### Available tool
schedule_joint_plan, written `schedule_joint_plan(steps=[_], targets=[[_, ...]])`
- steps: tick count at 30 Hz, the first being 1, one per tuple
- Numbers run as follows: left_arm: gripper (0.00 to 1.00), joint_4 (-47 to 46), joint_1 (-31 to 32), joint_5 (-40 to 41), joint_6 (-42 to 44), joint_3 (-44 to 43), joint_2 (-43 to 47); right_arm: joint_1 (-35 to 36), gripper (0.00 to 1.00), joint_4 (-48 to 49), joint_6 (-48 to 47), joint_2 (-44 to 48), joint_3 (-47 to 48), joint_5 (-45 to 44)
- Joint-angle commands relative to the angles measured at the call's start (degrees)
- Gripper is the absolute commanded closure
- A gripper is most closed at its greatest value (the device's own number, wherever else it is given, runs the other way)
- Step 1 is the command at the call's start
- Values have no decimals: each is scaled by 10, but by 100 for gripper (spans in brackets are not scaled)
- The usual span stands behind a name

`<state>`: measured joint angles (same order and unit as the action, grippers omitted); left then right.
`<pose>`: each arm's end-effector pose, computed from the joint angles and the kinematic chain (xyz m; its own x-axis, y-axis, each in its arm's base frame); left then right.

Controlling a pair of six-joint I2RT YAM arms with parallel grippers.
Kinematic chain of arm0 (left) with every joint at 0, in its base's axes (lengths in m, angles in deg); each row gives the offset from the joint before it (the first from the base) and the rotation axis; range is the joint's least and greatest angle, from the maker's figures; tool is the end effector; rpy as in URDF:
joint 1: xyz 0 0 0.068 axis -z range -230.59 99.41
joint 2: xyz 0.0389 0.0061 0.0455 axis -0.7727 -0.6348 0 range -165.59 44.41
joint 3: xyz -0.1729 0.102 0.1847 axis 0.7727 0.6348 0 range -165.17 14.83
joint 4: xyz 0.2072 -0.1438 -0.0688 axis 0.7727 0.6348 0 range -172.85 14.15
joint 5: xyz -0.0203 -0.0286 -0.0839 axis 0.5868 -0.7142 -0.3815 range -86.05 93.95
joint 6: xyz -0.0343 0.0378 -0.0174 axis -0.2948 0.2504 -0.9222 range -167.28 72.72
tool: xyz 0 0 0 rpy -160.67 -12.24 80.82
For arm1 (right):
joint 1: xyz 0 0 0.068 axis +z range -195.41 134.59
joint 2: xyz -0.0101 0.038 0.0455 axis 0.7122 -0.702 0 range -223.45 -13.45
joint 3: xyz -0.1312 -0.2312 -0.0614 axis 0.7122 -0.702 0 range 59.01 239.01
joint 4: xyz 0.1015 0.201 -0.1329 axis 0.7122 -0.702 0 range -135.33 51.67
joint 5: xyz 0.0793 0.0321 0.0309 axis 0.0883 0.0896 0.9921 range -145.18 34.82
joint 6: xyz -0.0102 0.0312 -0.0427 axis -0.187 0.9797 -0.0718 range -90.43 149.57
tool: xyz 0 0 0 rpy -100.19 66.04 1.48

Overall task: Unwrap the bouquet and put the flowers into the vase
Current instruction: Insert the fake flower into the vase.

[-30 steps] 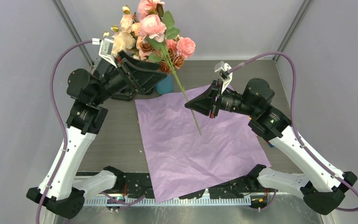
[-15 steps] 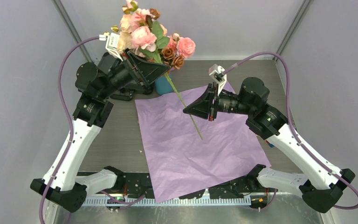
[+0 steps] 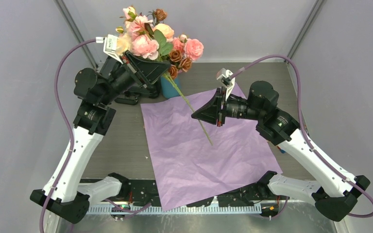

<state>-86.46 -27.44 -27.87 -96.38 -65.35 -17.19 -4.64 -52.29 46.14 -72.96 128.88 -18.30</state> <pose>0.1803 -0.0975 0.5200 -0.3644 -0.5428 -0.7567 0.7752 0.2735 -0.5695 0.1516 0.1587 0.4377 -0.3239 0.0220 -0.9458 -0.9219 0.2173 0.3208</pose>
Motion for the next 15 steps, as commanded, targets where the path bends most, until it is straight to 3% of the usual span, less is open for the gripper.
schedule_joint_plan(steps=[1, 4, 5, 8, 10, 15], targets=[[100, -15, -4, 3, 25, 8, 19, 4, 96, 25, -3, 14, 9, -29], [100, -15, -4, -12, 66, 11, 29, 3, 79, 26, -3, 24, 4, -62], [100, -12, -4, -22, 89, 11, 32, 4, 64, 25, -5, 26, 1, -88], [100, 3, -4, -38, 180, 14, 55, 4, 39, 15, -13, 33, -7, -123], [100, 7, -4, -50, 227, 16, 68, 4, 30, 17, -14, 36, -13, -146], [100, 26, -4, -47, 331, 29, 98, 3, 22, -10, -9, 35, -12, -251]])
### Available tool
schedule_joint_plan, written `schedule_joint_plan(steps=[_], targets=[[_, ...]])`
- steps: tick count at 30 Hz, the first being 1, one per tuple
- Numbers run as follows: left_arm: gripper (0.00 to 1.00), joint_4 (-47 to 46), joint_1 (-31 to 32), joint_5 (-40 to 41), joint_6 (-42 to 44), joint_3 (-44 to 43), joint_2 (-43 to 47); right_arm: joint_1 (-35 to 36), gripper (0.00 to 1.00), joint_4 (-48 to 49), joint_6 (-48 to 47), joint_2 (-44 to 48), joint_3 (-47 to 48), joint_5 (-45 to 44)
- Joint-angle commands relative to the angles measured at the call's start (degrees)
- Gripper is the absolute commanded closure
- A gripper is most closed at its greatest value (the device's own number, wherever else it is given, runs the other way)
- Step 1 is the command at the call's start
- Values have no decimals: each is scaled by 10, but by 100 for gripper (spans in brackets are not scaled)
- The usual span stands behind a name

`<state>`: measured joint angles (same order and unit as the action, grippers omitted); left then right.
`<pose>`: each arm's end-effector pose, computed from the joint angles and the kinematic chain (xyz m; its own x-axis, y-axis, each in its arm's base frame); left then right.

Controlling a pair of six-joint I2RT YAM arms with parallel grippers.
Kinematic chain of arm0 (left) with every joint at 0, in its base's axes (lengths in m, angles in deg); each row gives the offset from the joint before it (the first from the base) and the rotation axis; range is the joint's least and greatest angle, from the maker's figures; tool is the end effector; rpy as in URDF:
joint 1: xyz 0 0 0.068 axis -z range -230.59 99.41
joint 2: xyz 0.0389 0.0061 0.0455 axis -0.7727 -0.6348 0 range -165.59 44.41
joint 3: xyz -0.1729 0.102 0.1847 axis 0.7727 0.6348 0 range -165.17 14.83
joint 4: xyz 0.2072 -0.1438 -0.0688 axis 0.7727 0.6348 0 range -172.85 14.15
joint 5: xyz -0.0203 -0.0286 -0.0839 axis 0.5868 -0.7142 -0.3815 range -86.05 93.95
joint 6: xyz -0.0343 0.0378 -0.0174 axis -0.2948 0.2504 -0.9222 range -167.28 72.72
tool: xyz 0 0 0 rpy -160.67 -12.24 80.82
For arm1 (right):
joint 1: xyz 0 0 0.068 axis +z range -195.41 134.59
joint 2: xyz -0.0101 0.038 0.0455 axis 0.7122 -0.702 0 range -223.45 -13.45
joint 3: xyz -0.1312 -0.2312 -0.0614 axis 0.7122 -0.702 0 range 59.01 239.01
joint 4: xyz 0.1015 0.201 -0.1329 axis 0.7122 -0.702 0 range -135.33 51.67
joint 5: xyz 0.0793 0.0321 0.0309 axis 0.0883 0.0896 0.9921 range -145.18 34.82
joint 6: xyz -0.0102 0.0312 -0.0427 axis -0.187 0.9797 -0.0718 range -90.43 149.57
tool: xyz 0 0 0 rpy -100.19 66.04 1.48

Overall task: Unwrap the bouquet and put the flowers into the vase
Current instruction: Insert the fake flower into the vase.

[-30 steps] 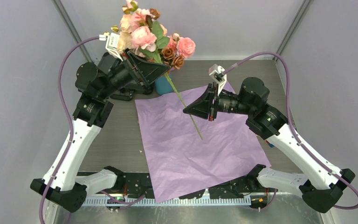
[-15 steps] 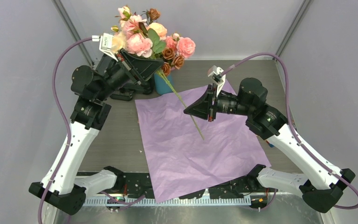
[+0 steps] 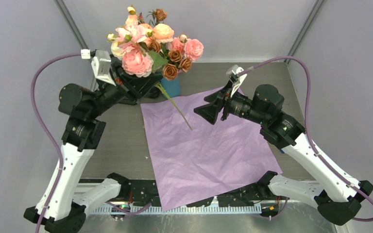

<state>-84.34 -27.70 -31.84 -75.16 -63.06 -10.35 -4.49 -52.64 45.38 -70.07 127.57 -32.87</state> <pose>0.1420 -0.0826 0.5233 -0.0373 -0.3961 -0.9174 0.8914 0.4019 -0.2098 0.1490 0.1469 0.4390 -0.2732 0.0968 -0.9571 -0.8503 0.4409 0.2874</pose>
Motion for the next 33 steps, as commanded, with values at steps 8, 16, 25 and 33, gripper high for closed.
schedule_joint_plan(steps=[8, 16, 25, 33], targets=[[100, -3, -1, 102, 213, 60, 89, -21, 16, -33, 12, -6, -16, -291], [100, -225, -1, 283, 249, 214, 144, -82, 17, -21, 42, -11, -62, -378], [100, -382, -1, 317, 239, 238, 61, -91, 17, 24, 45, 19, -127, -513], [100, -435, -1, 305, 267, 221, -2, -97, 17, 38, 48, 38, -149, -527]])
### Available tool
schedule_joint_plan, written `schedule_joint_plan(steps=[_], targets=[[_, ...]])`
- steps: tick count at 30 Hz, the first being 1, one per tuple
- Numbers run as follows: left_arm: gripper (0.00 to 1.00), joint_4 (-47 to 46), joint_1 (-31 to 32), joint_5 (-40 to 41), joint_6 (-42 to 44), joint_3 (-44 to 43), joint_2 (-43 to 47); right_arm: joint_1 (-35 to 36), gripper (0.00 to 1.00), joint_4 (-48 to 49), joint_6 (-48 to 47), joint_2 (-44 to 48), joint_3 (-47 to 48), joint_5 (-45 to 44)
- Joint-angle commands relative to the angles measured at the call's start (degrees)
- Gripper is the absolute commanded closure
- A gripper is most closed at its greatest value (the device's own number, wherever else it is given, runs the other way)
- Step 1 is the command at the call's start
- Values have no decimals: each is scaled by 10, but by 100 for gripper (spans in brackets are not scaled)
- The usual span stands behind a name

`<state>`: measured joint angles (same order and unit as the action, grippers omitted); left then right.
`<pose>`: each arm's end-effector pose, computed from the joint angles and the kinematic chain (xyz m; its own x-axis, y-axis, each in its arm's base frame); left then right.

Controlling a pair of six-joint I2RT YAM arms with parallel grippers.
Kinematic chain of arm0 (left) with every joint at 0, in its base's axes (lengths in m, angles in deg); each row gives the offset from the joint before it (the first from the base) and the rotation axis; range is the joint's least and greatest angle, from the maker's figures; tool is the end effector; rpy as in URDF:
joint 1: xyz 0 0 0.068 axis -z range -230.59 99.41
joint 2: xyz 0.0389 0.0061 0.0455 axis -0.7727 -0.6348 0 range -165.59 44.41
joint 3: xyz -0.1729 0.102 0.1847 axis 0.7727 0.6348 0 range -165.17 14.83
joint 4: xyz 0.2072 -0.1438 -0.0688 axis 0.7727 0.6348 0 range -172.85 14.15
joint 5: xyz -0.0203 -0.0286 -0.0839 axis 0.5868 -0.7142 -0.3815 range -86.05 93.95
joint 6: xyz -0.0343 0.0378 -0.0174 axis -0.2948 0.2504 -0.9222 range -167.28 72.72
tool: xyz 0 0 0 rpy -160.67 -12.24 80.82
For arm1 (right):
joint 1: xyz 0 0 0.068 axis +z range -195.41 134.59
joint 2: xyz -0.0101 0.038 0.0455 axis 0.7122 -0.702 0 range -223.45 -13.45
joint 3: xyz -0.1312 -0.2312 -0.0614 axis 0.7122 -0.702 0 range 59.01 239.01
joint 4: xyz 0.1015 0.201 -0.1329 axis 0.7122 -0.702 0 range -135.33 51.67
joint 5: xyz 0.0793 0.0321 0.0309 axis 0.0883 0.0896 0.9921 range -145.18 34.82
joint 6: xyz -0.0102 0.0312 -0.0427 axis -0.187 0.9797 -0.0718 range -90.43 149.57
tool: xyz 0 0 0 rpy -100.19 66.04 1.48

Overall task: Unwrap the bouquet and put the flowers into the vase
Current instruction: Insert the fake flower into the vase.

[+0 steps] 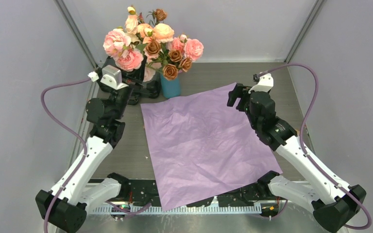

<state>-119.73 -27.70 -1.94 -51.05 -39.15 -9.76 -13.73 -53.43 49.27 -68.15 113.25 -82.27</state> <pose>0.1813 -0.0805 0.4521 0.5189 -0.2902 -0.8041 0.4980 0.8671 0.0084 0.1913 0.0989 0.3588 -0.2466 0.2005 -0.9481 -0.0119 0.9777 0.2098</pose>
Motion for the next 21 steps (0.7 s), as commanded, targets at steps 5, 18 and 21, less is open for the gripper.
schedule_joint_plan(steps=[5, 18, 21], targets=[[100, -91, -1, 0, 60, -24, -15, -12, 17, 48, 11, 21, -11, -36], [100, -185, 0, -5, 76, 5, -35, -25, 18, 66, 14, 30, -27, -46], [100, -206, 0, -7, 81, 13, -47, -27, 18, 67, 15, 31, -27, -46]])
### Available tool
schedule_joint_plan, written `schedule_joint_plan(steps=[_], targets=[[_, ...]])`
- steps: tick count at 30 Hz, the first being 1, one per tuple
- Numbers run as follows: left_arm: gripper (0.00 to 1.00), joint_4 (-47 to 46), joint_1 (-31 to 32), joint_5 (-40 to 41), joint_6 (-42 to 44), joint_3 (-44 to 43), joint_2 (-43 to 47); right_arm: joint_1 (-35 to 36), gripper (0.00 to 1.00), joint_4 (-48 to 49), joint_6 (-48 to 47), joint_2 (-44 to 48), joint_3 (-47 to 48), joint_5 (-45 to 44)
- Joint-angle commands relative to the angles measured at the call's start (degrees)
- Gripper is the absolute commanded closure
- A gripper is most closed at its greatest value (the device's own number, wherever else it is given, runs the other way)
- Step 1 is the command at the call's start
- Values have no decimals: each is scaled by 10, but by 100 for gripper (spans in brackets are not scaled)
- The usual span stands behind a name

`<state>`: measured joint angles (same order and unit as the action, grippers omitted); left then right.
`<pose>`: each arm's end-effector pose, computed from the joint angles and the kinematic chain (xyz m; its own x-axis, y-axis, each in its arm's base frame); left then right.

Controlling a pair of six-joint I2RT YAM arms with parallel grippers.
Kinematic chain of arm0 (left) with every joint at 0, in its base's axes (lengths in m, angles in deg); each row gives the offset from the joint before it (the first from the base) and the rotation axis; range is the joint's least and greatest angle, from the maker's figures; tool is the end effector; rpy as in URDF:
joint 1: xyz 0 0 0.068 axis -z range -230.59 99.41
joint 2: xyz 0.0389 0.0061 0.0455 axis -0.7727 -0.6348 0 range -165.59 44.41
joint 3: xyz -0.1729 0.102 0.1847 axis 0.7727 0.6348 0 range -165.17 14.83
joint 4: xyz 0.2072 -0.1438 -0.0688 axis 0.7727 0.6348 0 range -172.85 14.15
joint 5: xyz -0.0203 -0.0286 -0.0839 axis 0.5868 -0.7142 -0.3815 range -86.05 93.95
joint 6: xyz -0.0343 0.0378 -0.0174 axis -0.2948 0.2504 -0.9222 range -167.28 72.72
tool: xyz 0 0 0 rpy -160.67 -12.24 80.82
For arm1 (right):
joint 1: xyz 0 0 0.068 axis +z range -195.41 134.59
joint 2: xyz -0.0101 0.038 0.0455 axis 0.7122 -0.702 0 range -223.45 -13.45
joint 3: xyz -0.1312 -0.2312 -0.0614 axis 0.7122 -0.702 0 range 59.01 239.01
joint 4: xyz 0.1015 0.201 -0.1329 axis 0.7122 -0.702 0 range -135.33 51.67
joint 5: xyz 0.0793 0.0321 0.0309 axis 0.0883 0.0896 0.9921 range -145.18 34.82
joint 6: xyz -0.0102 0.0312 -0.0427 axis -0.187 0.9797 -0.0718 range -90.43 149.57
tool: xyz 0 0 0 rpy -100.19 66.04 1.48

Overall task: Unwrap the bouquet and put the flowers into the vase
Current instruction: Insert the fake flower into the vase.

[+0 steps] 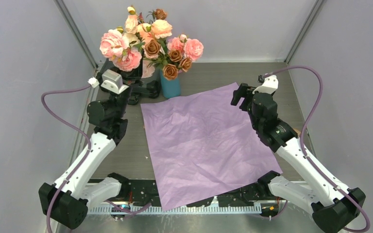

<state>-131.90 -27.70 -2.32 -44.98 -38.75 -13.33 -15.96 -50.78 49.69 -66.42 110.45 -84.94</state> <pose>0.1876 -0.0834 0.4560 0.6681 -0.2389 -0.7047 0.4316 0.8959 0.1054 0.1910 0.0874 0.3525 -0.2000 0.2300 -0.9524 0.0653 0.9730 0.2213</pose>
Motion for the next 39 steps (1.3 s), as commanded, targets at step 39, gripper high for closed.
schedule_joint_plan(steps=[39], targets=[[100, -129, 16, 32, 76, 74, -124, -48, 18, 52, 20, 18, -14, 29]])
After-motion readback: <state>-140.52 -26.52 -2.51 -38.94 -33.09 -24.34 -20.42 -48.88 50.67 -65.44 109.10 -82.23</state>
